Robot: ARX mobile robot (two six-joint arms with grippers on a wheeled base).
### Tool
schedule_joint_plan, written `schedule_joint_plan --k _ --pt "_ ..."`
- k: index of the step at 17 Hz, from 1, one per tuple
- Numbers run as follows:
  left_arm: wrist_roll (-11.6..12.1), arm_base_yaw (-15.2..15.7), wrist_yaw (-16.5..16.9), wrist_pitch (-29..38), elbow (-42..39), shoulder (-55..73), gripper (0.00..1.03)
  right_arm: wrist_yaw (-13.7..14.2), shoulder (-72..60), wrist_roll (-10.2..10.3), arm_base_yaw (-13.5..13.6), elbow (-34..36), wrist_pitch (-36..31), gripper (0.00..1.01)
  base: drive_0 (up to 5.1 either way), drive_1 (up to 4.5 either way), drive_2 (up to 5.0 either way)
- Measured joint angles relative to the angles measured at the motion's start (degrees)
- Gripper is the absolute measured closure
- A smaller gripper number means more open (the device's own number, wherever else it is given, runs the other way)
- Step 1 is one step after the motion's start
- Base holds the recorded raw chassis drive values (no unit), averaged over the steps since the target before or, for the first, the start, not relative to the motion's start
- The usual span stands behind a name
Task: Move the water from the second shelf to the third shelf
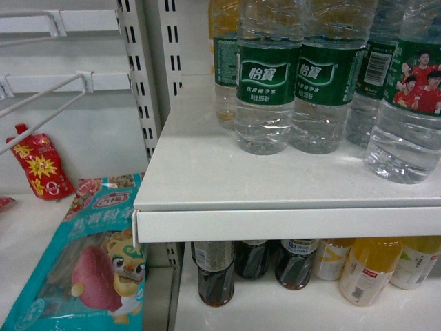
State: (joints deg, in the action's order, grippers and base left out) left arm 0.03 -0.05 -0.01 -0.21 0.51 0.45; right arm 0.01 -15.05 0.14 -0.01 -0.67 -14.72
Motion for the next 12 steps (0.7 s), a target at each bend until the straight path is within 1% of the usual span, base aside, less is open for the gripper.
schedule_joint_plan --k 2,3,4,7,8,10,11,12 --pt "0.00 0.00 0.00 0.02 0.00 0.00 0.05 -0.02 2.60 0.00 0.00 0.00 1.90 0.99 0.0 0.00 0.0" --pt "0.00 0.00 0.00 0.00 0.00 0.00 0.05 -0.02 5.25 0.00 0.00 0.00 4.81 0.99 0.0 0.00 0.0" --pt "0.00 0.00 0.00 0.00 0.00 0.00 0.05 0.07 14.73 0.00 0.00 -0.26 14.10 0.99 0.0 0.00 0.0" --pt "0.00 0.00 0.00 0.00 0.00 0.00 0.05 0.00 14.82 -0.04 0.00 -0.04 14.93 0.99 0.0 0.00 0.0" --pt "0.00 0.00 0.00 0.00 0.00 0.00 0.05 -0.02 14.82 -0.02 0.00 -0.04 14.93 0.94 0.0 0.00 0.0" --pt "0.00 0.00 0.00 0.02 0.00 0.00 0.05 0.00 14.82 -0.02 0.00 -0.04 14.93 0.79 0.0 0.00 0.0" --pt "0.00 0.00 0.00 0.02 0.00 0.00 0.05 0.00 14.82 -0.02 0.00 -0.04 14.93 0.70 0.0 0.00 0.0" --pt "0.00 0.00 0.00 0.02 0.00 0.00 0.05 -0.02 14.82 -0.02 0.00 -0.04 14.93 0.64 0.0 0.00 0.0"
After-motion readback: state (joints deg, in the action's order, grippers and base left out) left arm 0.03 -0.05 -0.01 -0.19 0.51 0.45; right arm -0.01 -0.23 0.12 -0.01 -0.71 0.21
